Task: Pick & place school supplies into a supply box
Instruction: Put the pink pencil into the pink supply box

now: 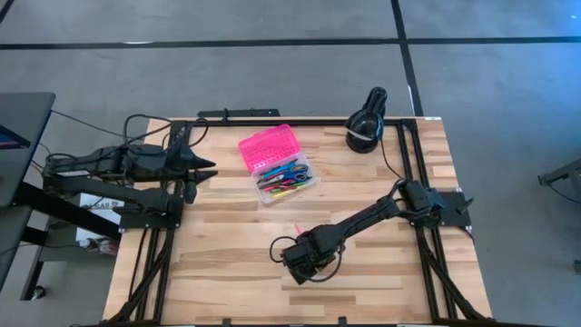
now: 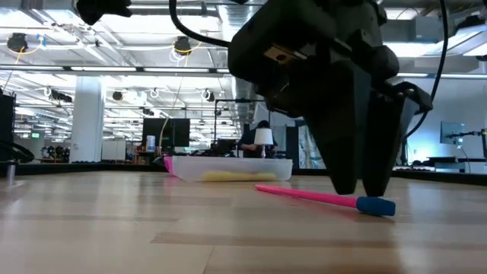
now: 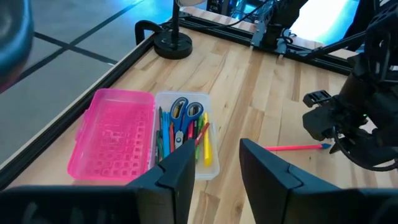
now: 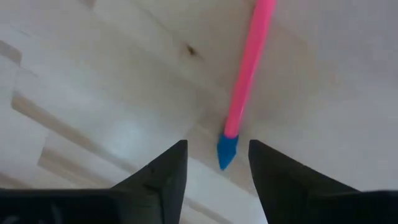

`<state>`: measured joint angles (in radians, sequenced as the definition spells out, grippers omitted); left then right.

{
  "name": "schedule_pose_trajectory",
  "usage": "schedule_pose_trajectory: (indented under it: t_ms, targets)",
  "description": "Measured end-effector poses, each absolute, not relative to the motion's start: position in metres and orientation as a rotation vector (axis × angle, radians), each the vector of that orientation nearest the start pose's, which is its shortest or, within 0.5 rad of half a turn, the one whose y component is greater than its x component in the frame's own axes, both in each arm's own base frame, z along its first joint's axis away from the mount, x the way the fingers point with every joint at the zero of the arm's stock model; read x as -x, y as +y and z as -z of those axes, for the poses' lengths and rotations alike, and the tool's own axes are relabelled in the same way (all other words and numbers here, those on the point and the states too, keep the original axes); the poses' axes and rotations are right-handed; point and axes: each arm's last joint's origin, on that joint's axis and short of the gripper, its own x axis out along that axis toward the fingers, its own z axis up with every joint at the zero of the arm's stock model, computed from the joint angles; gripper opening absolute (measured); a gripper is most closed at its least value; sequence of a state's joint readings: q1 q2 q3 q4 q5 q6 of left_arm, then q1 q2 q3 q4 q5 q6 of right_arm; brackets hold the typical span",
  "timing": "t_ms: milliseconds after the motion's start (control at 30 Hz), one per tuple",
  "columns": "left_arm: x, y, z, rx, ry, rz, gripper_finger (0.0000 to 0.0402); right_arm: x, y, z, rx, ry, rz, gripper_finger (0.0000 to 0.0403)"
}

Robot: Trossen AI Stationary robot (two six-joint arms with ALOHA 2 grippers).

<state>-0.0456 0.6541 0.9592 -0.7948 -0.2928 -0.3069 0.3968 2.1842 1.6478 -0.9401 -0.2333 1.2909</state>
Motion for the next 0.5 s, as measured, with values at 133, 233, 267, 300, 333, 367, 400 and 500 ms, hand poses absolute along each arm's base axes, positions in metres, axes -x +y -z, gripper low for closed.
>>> schedule_pose_trajectory:
  t_ms: [133, 233, 267, 300, 333, 367, 400, 500]
  targets:
    - [-0.111, 0.003, -0.350, 0.227, 0.443, -0.310, 0.0118, -0.389, 0.167, -0.143, -0.870, 1.573, 0.522, 0.0151]
    - [-0.111, 0.003, -0.350, 0.230, 0.442, -0.310, 0.0118, -0.391, 0.169, -0.139, -0.872, 1.572, 0.509, 0.0142]
    - [-0.111, 0.003, -0.350, 0.233, 0.441, -0.310, 0.0118, -0.391, 0.169, -0.136, -0.868, 1.583, 0.516, 0.0139]
    - [-0.111, 0.003, -0.350, 0.234, 0.442, -0.310, 0.0118, -0.391, 0.169, -0.137, -0.871, 1.586, 0.512, 0.0136]
    - [-0.111, 0.003, -0.350, 0.234, 0.442, -0.310, 0.0118, -0.391, 0.169, -0.135, -0.871, 1.594, 0.513, 0.0133]
    - [-0.111, 0.003, -0.350, 0.234, 0.442, -0.310, 0.0118, -0.391, 0.169, -0.133, -0.875, 1.600, 0.511, 0.0131]
    - [-0.111, 0.003, -0.350, 0.234, 0.441, -0.310, 0.0118, -0.391, 0.170, -0.132, -0.875, 1.605, 0.511, 0.0128]
    - [-0.111, 0.003, -0.350, 0.234, 0.442, -0.310, 0.0118, -0.390, 0.171, -0.132, -0.870, 1.607, 0.512, 0.0118]
